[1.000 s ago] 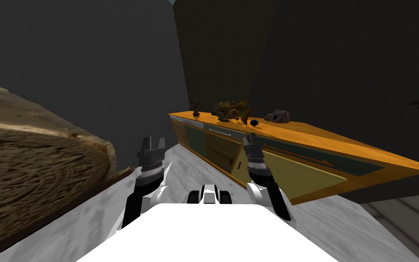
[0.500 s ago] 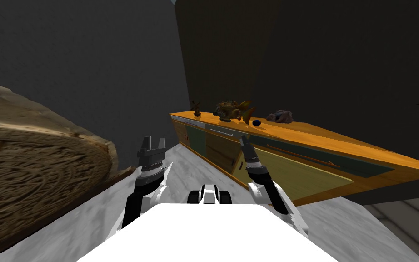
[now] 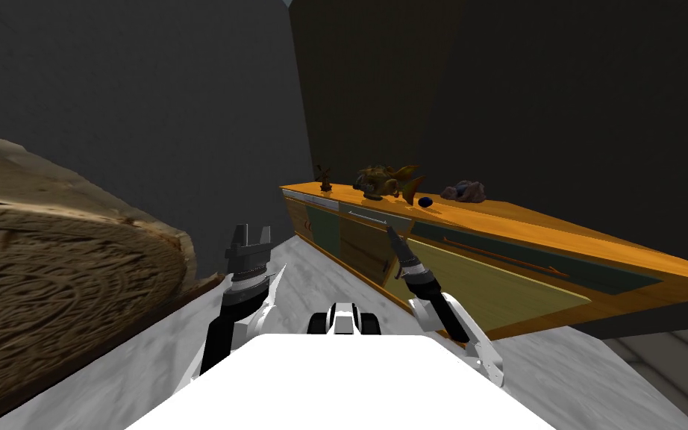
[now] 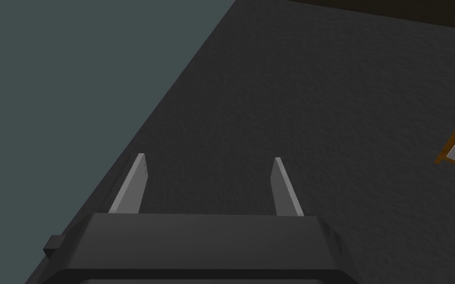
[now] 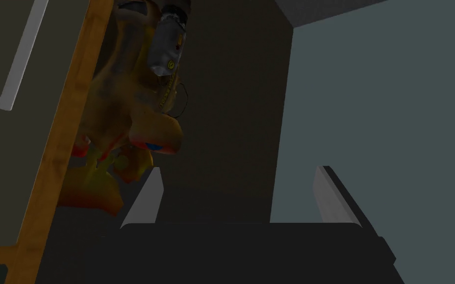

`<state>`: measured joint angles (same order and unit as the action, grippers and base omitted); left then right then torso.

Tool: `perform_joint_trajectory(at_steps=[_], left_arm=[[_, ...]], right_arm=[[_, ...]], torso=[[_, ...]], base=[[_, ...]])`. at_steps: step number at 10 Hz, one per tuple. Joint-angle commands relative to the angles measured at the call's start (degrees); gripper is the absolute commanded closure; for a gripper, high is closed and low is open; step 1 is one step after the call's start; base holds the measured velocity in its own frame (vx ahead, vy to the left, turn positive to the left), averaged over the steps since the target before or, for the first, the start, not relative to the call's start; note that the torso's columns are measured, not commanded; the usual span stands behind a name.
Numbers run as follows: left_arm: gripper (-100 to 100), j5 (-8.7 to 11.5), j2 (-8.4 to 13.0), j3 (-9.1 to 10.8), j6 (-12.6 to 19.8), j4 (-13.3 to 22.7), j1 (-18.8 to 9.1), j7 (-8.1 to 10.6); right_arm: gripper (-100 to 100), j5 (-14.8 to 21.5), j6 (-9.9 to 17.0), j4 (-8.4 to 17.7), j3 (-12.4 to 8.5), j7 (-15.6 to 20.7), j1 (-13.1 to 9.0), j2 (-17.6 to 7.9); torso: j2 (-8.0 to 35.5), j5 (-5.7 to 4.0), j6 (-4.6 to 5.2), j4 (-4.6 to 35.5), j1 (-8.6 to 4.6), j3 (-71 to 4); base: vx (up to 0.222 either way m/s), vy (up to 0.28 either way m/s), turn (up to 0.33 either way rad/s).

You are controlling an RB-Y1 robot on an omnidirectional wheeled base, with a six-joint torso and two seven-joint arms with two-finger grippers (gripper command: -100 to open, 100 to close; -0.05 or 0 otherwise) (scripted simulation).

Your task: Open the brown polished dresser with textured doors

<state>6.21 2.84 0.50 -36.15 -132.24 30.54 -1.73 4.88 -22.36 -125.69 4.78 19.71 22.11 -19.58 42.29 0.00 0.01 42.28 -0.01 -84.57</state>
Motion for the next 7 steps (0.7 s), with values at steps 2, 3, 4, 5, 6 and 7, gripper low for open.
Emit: perform_joint_trajectory(at_steps=[2,3,4,5,6,7], left_arm=[[0,0.0,0.0,0.00,0.0,0.0,0.0,0.00],[0,0.0,0.0,0.00,0.0,0.0,0.0,0.00],[0,0.0,0.0,0.00,0.0,0.0,0.0,0.00],[0,0.0,0.0,0.00,0.0,0.0,0.0,0.00],[0,0.0,0.0,0.00,0.0,0.0,0.0,0.00],[0,0.0,0.0,0.00,0.0,0.0,0.0,0.00]], right_arm=[[-100,1.2,0.1,2.4,0.4,5.2,-1.5,-4.5],[-100,1.8,0.1,3.6,0.6,7.3,-2.3,-6.6],[-100,1.8,0.1,3.6,0.6,7.6,-2.3,-6.6],[-100,2.4,0.1,4.9,0.9,9.9,-3.0,-8.8],[-100,3.1,0.1,6.3,1.1,11.5,-3.8,-10.5],[-100,3.1,0.1,6.3,1.1,12.5,-3.8,-11.0]], torso=[[0.0,0.01,-0.01,0.0,0.05,0.0],[0.0,0.00,0.00,0.0,0.00,0.0],[0.0,0.00,-0.01,0.0,0.00,0.0],[0.0,-0.01,0.00,0.0,-0.03,0.0],[0.0,0.00,-0.01,0.0,0.00,0.0],[0.0,0.02,-0.01,0.0,0.08,0.0]], base=[[0.004,0.046,0.009],[0.010,0.038,0.008],[0.009,0.027,0.005],[0.010,0.033,0.009],[0.015,0.056,0.014],[0.008,0.044,0.005]])
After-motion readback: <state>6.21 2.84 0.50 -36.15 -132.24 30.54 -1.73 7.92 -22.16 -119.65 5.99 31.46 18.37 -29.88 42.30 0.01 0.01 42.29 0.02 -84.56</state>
